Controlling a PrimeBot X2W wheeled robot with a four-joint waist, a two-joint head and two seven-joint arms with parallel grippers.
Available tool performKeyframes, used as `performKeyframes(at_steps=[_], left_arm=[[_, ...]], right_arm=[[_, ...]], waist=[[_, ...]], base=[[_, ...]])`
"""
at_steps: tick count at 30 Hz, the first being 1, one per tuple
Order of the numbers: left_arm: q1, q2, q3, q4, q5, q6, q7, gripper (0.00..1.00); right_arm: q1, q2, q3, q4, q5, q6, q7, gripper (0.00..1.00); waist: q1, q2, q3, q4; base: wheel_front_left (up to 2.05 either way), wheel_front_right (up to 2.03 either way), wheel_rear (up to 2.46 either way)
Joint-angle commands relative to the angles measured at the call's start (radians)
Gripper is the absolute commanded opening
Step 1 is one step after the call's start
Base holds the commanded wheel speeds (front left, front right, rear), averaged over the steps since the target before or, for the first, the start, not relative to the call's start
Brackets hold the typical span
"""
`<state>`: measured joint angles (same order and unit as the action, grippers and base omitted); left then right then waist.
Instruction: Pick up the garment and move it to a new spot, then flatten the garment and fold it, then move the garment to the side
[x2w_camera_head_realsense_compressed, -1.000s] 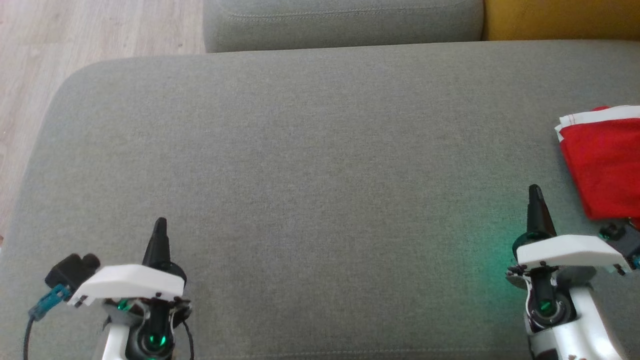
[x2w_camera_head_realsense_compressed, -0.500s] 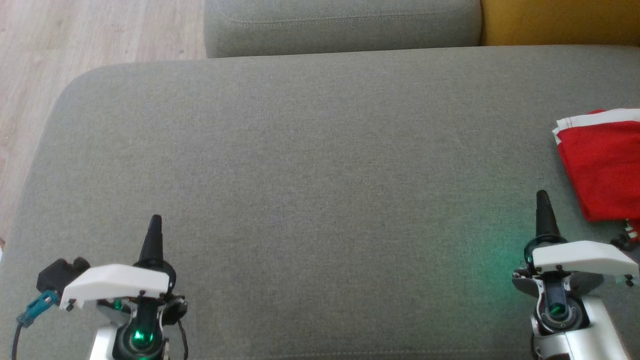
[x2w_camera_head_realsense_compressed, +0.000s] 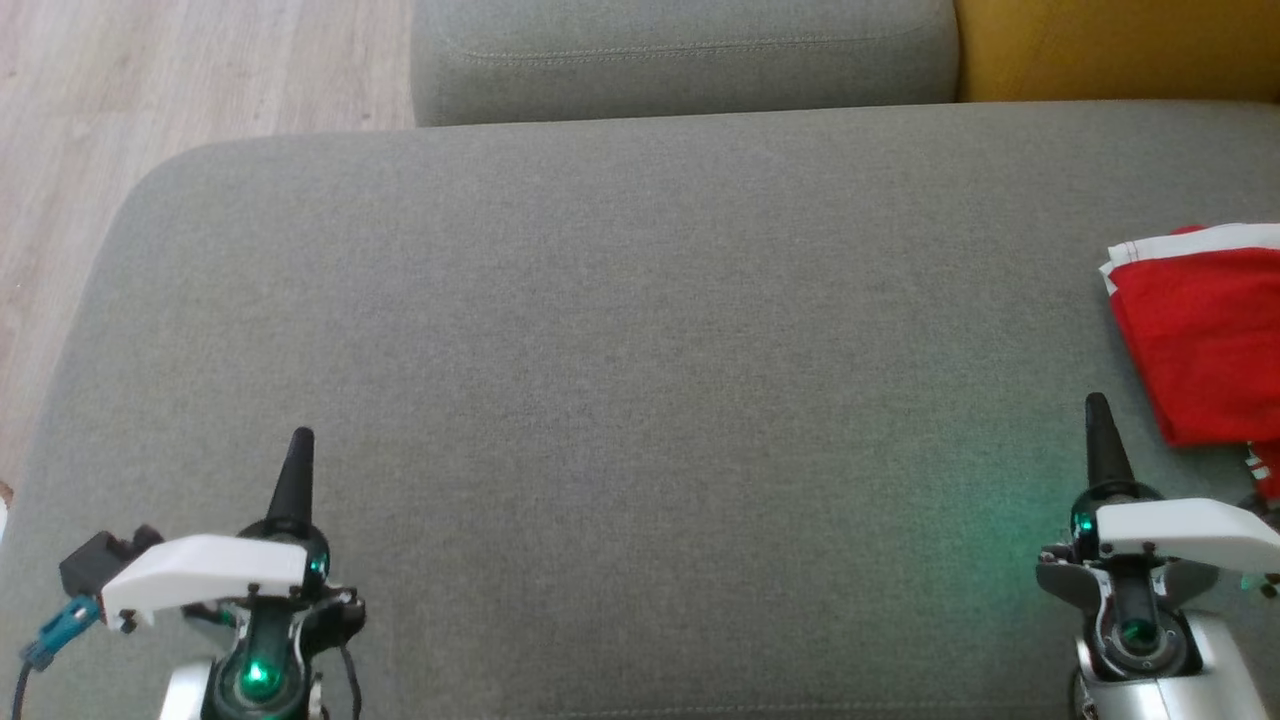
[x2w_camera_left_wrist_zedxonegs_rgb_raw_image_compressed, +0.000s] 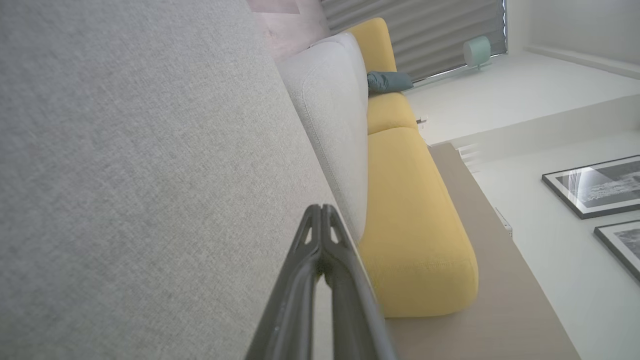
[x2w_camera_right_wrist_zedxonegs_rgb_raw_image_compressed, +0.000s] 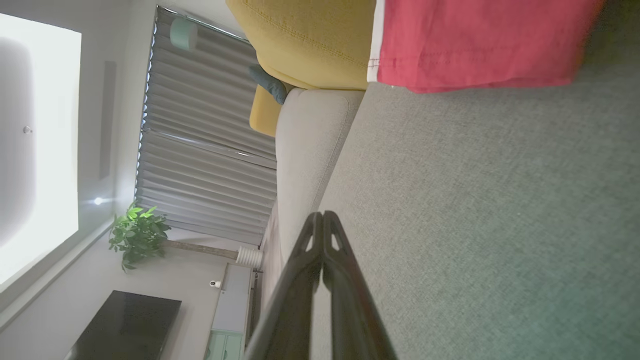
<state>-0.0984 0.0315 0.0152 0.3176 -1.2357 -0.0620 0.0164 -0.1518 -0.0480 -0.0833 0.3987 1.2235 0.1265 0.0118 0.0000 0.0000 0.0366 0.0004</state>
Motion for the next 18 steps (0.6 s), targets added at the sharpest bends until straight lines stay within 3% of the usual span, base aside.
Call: performKeyframes(at_steps=[1,18], left_arm=[[-0.02,0.015,0.035,-0.042,-0.036,-0.012,0.009,0.0],[-0.015,0.017,0.069,-0.058,-0.216,-0.042,0.056,0.0]], right_arm=[[-0.021,-0.004,0.008,-0.049,0.038,0.003,0.013,0.0],[0.014,-0.003,-0.013,-0.105,0.223,0.004,0.06,0.0]], waist=[[0.0,0.0,-0.002,0.0],[0.0,0.0,-0.019,0.0]], base=[[0.0,0.0,0.0],[0.0,0.0,0.0]])
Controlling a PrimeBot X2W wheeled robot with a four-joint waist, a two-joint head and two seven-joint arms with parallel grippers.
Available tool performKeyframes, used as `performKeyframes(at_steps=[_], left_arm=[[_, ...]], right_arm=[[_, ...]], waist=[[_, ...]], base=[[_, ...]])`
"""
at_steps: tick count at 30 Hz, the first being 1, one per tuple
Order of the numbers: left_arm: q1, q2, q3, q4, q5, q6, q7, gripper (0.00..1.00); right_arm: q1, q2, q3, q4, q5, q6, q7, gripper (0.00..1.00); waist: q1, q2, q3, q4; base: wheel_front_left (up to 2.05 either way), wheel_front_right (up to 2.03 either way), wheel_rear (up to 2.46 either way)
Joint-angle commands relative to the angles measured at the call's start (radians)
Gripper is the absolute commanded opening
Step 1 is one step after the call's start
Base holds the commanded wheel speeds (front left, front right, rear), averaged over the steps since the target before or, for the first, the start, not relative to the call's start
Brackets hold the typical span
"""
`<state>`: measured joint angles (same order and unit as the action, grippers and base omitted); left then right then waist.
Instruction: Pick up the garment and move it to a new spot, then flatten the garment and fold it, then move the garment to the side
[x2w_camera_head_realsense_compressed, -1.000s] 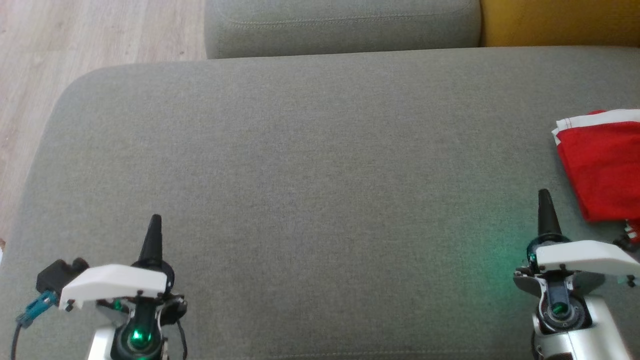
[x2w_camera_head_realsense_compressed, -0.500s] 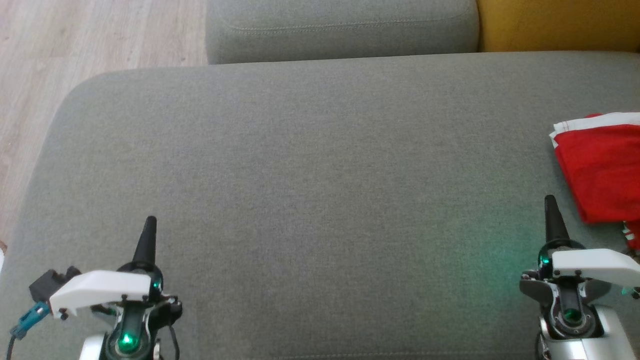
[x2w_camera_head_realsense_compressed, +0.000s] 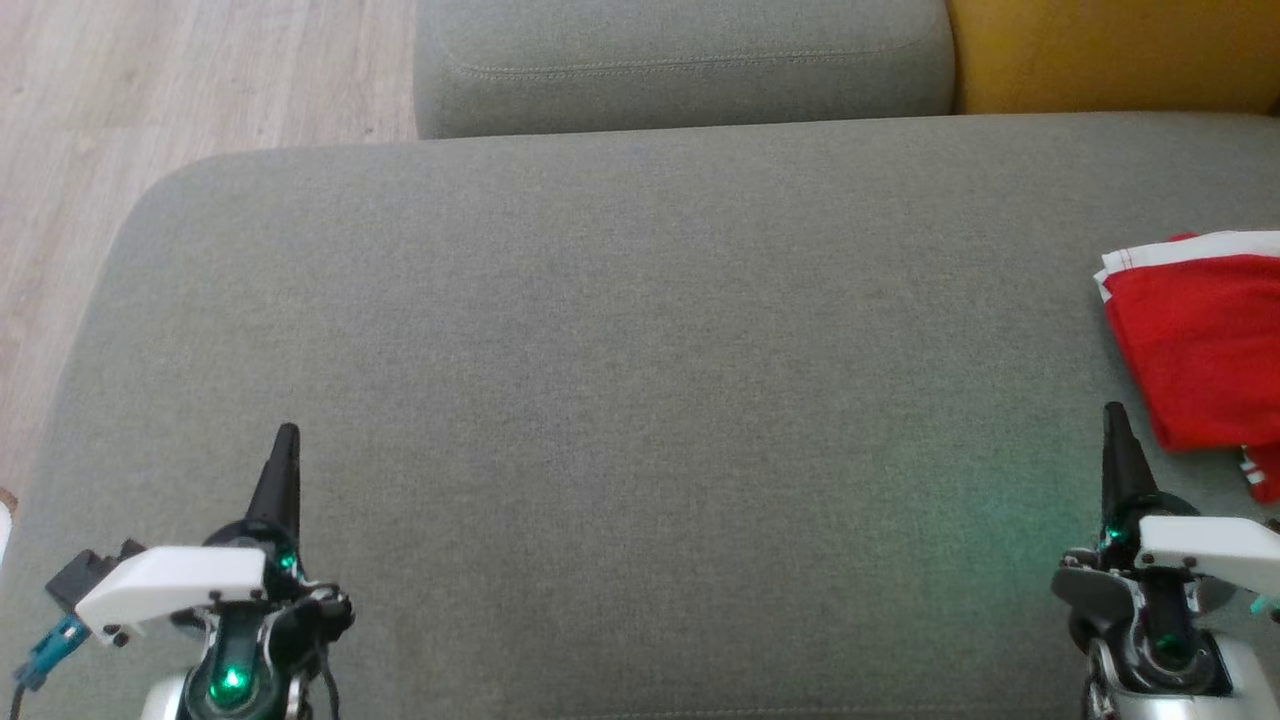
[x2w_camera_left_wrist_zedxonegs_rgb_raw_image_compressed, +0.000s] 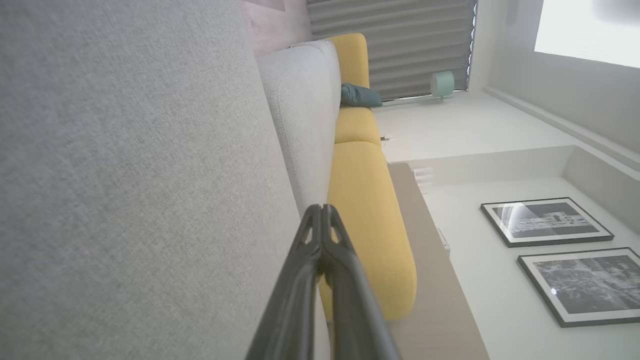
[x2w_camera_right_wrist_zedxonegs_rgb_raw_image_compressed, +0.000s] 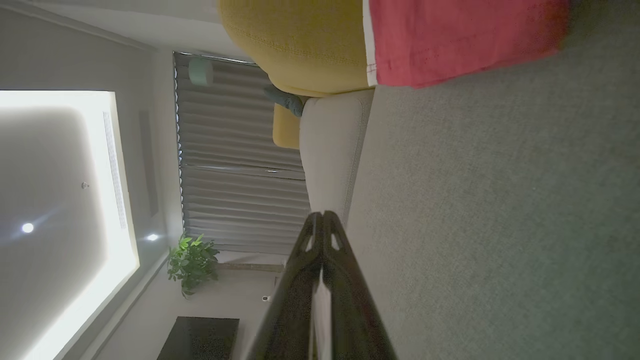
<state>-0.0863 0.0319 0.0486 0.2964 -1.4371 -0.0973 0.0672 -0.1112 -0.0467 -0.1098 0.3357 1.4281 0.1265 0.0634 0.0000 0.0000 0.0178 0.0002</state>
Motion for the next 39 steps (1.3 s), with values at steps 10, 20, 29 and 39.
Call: performKeyframes(at_steps=[10,20,29,39], left_arm=[[-0.023,0.018,0.057,-0.047,-0.127,-0.026,0.034,0.0],[-0.022,0.018,0.065,-0.051,-0.172,-0.033,0.046,0.0],[-0.022,0.018,0.065,-0.051,-0.172,-0.033,0.046,0.0],[-0.022,0.018,0.065,-0.051,-0.172,-0.033,0.046,0.0]], right_arm=[[-0.005,-0.004,0.001,-0.077,0.135,0.004,0.038,0.0],[0.003,-0.004,-0.004,-0.091,0.18,0.004,0.05,0.0],[0.003,-0.004,-0.004,-0.091,0.181,0.004,0.05,0.0],[0.003,-0.004,-0.004,-0.091,0.181,0.004,0.05,0.0]], waist=[[0.0,0.0,-0.011,0.0],[0.0,0.0,-0.015,0.0],[0.0,0.0,-0.015,0.0],[0.0,0.0,-0.015,0.0]], base=[[0.0,0.0,0.0],[0.0,0.0,0.0],[0.0,0.0,0.0],[0.0,0.0,0.0]])
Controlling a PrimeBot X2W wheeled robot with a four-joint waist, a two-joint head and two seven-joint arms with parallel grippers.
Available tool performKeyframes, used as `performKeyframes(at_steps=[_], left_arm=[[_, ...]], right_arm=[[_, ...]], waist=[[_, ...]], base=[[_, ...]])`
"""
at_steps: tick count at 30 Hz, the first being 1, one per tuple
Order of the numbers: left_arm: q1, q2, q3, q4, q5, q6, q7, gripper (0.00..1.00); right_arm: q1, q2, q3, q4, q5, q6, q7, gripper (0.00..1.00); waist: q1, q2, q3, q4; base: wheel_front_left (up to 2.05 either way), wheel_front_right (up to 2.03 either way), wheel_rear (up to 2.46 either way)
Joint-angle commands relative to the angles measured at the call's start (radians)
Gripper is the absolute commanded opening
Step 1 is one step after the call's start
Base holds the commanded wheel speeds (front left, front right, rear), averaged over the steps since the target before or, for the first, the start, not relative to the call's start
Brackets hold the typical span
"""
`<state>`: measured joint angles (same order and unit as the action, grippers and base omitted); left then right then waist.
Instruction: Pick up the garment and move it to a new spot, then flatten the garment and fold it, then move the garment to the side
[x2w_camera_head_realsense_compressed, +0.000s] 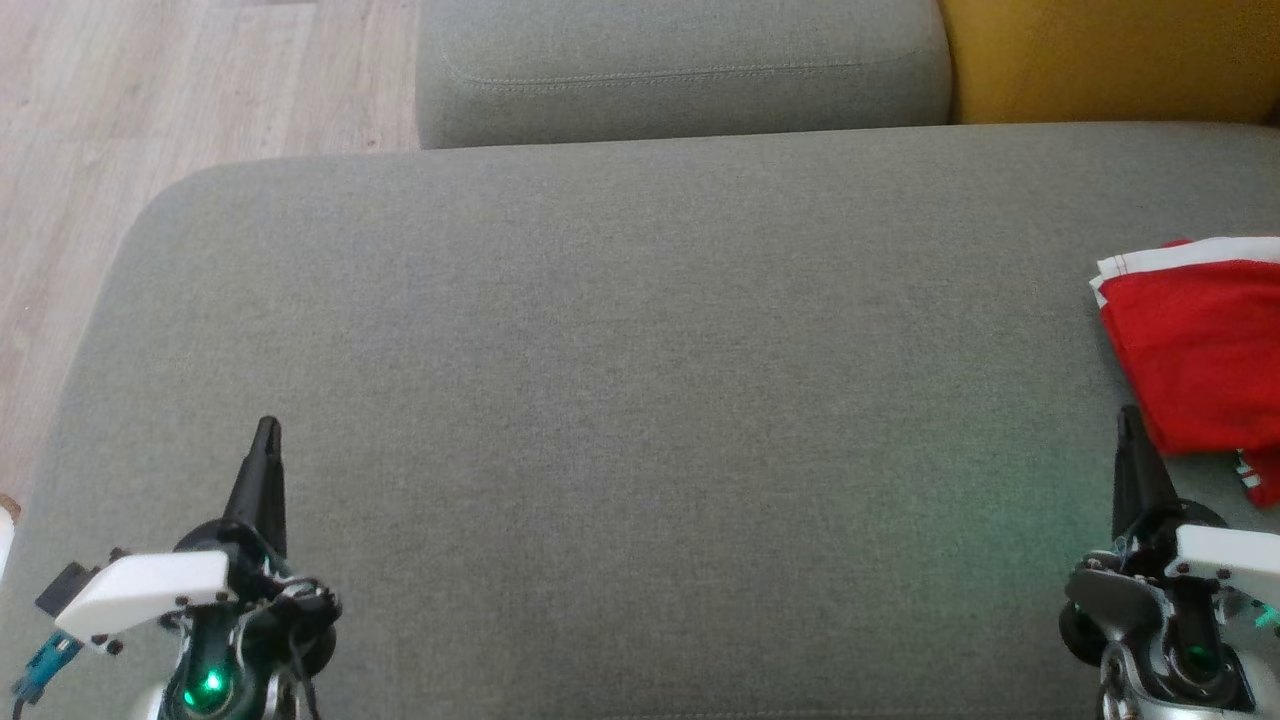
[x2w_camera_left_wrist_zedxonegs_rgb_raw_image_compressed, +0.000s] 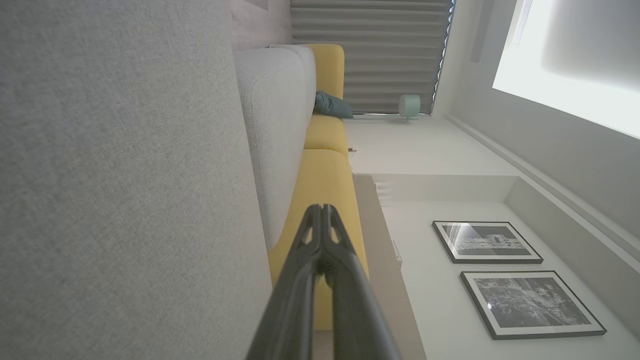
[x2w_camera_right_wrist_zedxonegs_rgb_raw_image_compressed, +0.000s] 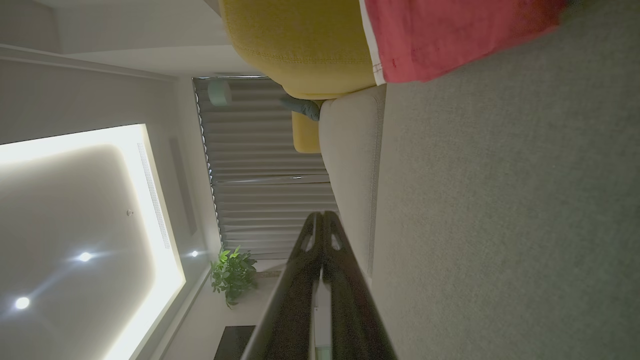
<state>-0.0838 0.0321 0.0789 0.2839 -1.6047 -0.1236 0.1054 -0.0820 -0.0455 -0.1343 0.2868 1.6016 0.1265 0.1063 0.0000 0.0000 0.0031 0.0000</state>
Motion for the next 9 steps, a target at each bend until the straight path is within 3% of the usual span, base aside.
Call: performKeyframes(at_steps=[1,9], left_arm=[[-0.024,0.018,0.035,-0.038,-0.004,-0.007,0.008,0.0],[-0.024,0.018,0.035,-0.039,-0.004,-0.007,0.008,0.0]], right_arm=[[-0.026,-0.005,0.021,-0.042,0.007,0.004,0.007,0.0],[-0.026,-0.005,0.021,-0.042,0.007,0.004,0.007,0.0]], waist=[[0.0,0.0,0.0,0.0],[0.0,0.0,0.0,0.0]], base=[[0.0,0.0,0.0],[0.0,0.0,0.0]])
